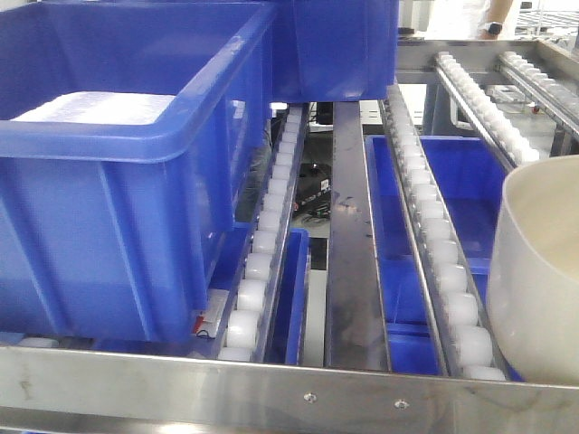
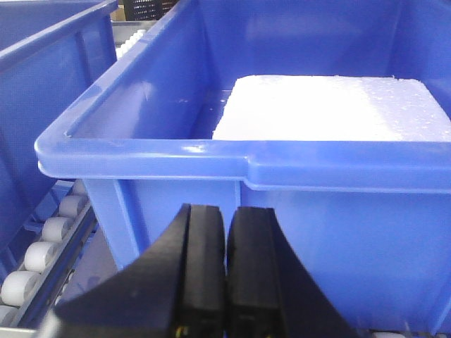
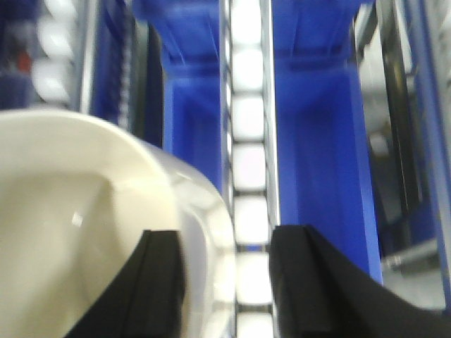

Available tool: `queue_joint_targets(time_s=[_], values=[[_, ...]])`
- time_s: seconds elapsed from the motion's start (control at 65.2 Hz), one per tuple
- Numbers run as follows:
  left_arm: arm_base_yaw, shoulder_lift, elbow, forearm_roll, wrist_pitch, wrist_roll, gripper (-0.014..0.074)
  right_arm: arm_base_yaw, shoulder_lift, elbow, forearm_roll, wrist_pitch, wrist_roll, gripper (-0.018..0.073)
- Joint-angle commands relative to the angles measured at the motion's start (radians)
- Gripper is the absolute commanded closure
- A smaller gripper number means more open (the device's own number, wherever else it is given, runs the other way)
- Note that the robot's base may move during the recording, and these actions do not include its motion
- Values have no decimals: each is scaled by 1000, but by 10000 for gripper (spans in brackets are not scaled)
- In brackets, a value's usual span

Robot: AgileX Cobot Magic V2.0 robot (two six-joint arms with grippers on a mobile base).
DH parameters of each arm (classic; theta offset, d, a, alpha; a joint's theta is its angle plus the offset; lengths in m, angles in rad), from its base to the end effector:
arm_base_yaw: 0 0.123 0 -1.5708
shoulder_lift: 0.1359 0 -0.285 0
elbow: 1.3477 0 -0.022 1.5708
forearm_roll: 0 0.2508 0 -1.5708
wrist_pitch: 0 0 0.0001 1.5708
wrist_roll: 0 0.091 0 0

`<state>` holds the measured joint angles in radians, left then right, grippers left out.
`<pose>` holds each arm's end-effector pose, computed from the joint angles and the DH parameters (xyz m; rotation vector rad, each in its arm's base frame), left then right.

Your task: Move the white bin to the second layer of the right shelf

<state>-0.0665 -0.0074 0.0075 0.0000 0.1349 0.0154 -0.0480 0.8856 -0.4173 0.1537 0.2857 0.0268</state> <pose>0.0561 -0.0037 0.1988 0.0663 1.6174 -0.0394 0.1638 -0.0039 0.2371 0.2247 2.2249 0.1170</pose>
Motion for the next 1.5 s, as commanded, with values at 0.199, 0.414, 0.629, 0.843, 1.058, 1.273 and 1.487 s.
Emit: queue_joint_targets(time_s=[0.199,0.414,0.629,0.843,1.058,1.273,1.487], values=[[-1,-16,37,0,-87,-3,512,-2,-204,14,4,-58,1,231],[-1,-16,37,0,-87,-3,512,-2,-376,139,4,-131,1,488],[-1,-16,37,0,-87,-3,512,-2,-587,220,-31,-250,1,510],[-1,-16,37,0,-87,-3,512,-2,-727,263,-69,-396,1,510],[-1,-16,37,0,-87,-3,512,-2,-732,263,-69,-411,1,510],[-1,-16,37,0,-87,-3,512,-2,-732,263,-69,-402,1,510],[-1,-16,37,0,-87,-3,512,-2,-732,263,-135,-359,1,510]])
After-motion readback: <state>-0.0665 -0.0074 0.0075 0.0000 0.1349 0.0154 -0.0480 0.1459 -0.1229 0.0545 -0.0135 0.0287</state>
